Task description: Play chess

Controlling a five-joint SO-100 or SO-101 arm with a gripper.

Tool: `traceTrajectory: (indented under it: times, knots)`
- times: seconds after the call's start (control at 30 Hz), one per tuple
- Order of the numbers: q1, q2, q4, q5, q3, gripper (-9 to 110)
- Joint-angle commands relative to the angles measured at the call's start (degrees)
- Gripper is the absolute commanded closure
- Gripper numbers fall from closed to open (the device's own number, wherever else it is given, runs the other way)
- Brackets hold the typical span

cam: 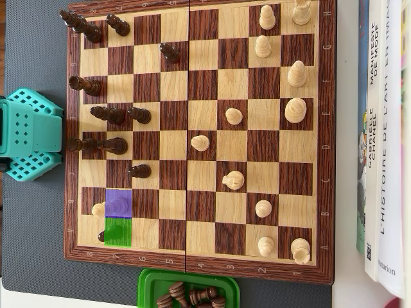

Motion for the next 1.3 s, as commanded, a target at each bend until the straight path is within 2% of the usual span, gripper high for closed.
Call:
traceTrajectory:
  times: [0.0, 1.17, 1.27]
  knots:
    - [0.26, -0.53, -0.09, -0.26, 1.23, 86]
    - [0.44, -1.05, 0.00, -0.44, 1.23, 86]
    - [0.44, -1.14, 2.90, -0.44, 1.23, 86]
